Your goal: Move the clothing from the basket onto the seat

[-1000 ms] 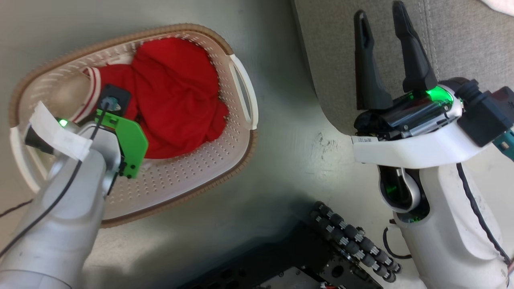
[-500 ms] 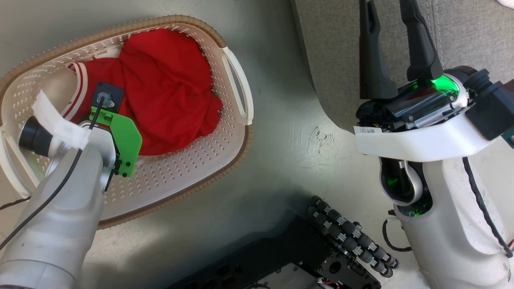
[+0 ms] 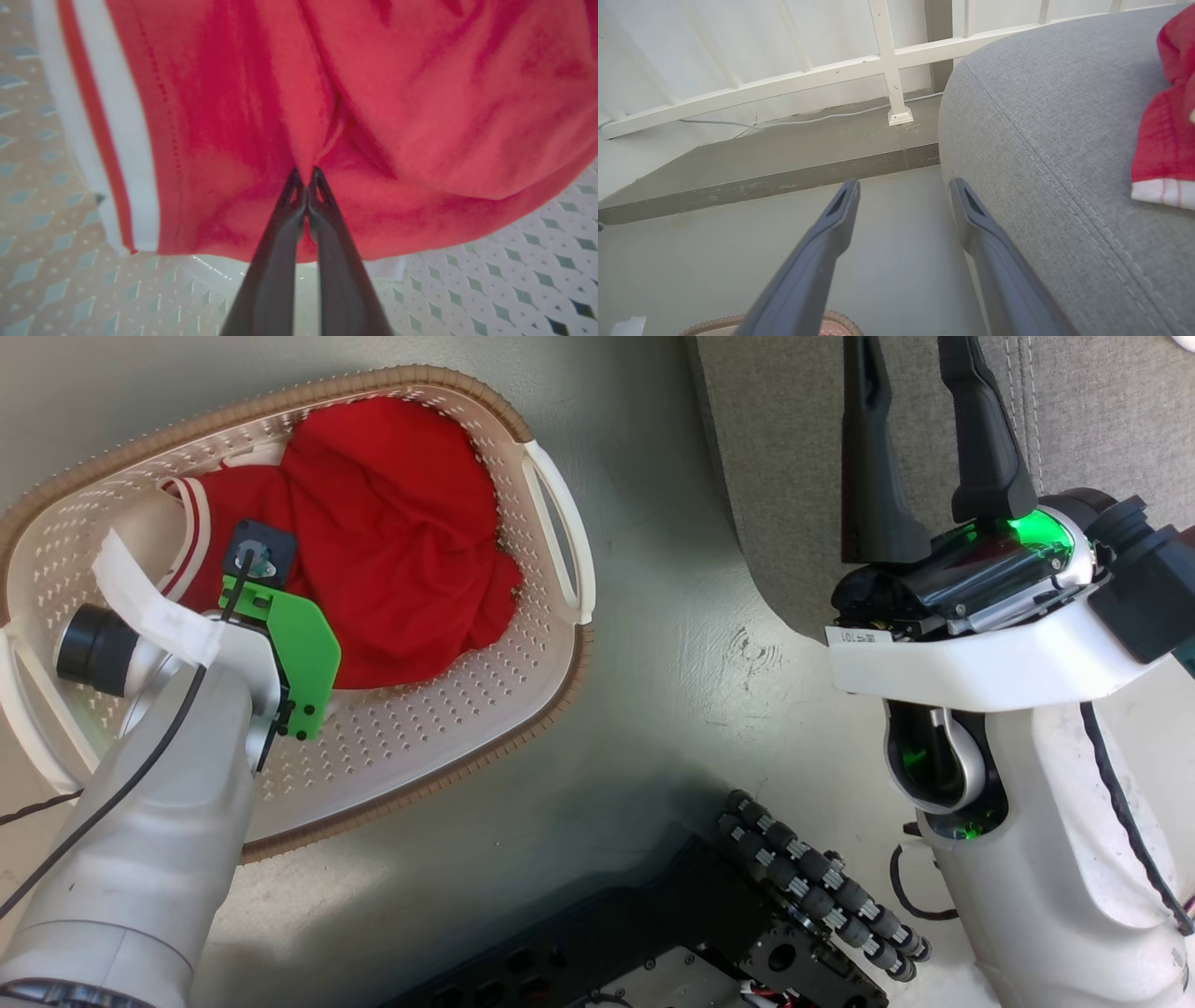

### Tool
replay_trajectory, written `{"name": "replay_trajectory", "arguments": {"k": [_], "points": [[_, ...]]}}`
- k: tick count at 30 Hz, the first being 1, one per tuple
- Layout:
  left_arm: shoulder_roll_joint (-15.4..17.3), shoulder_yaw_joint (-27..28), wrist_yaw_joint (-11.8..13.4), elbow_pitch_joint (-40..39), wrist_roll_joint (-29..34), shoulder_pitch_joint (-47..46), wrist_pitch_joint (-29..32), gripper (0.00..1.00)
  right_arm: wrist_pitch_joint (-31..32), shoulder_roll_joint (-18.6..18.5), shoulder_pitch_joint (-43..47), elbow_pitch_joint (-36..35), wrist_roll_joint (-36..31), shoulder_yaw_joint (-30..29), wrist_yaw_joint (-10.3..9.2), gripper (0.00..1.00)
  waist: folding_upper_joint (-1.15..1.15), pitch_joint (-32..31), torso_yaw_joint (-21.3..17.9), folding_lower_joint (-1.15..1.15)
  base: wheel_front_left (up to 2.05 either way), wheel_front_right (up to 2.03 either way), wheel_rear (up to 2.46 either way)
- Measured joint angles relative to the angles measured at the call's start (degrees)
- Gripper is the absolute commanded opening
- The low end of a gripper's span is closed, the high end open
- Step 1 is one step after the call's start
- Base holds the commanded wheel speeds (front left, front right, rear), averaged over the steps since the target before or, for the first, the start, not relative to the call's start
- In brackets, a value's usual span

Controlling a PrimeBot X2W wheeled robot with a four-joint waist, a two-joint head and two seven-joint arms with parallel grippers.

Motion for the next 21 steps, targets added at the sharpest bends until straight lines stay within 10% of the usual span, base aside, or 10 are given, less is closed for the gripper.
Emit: {"name": "replay_trajectory", "arguments": {"k": [21], "points": [[-4.61,-2.89,-3.04,-2.14,-0.29,-0.12,-13.25,0.0,-0.01,-1.14,-1.04,5.49,-4.01,-4.6,0.13,1.0,0.0,-5.81,4.04,0.0,0.0,0.0,0.0]]}}
